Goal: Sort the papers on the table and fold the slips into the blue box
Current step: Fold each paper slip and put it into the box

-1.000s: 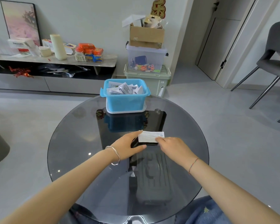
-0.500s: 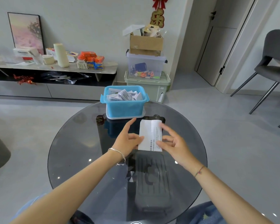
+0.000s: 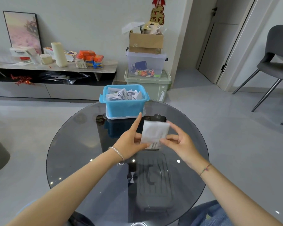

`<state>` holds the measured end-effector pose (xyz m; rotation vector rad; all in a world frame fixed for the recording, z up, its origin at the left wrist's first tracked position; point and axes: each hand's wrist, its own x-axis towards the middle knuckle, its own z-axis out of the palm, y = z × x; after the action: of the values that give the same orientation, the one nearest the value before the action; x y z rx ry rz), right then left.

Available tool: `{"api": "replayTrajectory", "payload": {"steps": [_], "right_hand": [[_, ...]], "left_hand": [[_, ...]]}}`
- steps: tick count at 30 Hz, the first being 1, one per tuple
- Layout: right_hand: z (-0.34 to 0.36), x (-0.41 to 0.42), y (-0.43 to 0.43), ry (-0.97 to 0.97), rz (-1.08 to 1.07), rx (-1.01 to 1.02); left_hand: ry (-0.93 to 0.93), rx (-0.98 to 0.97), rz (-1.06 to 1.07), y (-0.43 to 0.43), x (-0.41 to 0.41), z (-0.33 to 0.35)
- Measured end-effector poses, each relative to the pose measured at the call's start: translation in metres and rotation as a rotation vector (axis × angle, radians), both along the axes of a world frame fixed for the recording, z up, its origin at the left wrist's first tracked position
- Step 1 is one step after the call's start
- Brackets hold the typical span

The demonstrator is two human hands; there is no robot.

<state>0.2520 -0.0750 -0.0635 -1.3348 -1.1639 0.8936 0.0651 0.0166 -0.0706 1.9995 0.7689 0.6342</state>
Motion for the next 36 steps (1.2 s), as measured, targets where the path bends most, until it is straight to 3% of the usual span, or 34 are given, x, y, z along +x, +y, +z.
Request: {"api": "replayTrajectory", "payload": {"steps": [4,8,10,14,16,18,21,27,36], "right_hand": [[-0.018,0.004,-0.004,-0.419,-0.021,0.124],[-0.049,0.009,-0.008,-0.880,0.044,0.212],[-0.061,0.011,-0.008,-1.039,0.111,0.250],[-0.064,0.016,-0.013,-1.166,0.212,0.289],[-0.064,0.019,-0.016,-1.246,0.249,0.275],[-0.064,0.019,-0.017,-1.198,0.259,0.243],[-0.059,0.013,-0.019,-0.823,0.164,0.089],[-0.062,0.003,-0.011,-0.483,-0.139,-0.117],[-0.065,-0.001,-0.005,-0.424,-0.202,-0.180]], "left_hand": [[0.078,0.251,0.040,0.007,-0.003,-0.013],[0.312,0.615,0.051,0.009,-0.007,-0.045],[0.340,0.553,0.070,0.009,-0.008,-0.056],[0.433,0.682,-0.250,0.004,-0.010,-0.050],[0.452,0.668,-0.281,0.002,-0.017,-0.050],[0.407,0.597,-0.242,0.000,-0.021,-0.058],[0.364,0.686,-0.094,-0.006,-0.018,-0.056],[0.315,0.398,0.159,-0.008,-0.012,-0.058],[0.402,0.045,0.197,-0.001,-0.002,-0.051]]}}
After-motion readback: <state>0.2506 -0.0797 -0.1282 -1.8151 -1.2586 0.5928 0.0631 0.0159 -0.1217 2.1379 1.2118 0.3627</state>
